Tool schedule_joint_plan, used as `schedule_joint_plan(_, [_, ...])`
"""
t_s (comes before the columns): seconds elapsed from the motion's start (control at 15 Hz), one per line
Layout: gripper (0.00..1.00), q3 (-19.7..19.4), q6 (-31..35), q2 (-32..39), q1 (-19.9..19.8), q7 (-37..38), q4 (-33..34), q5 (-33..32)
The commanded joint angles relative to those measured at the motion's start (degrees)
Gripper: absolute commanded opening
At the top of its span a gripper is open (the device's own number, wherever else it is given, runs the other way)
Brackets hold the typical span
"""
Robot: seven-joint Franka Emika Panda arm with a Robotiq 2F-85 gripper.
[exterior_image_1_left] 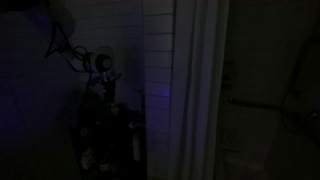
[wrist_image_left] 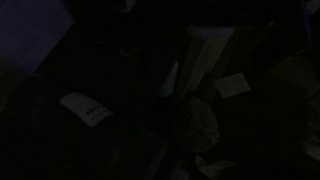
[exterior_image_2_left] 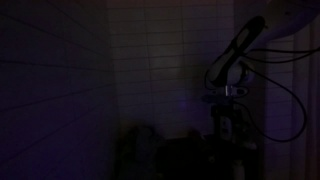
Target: Move the black bottle to the left
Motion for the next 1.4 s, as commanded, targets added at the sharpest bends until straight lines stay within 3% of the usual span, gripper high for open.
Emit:
schedule_joint_plan(0.0, [1.00, -0.5, -1.5, 0.6, 0.5, -1.6, 1.5, 1.5])
schedule_joint_plan(1.33, [1.00, -0.8, -1.1, 0.1, 1.4, -1.5, 0.4, 0.8])
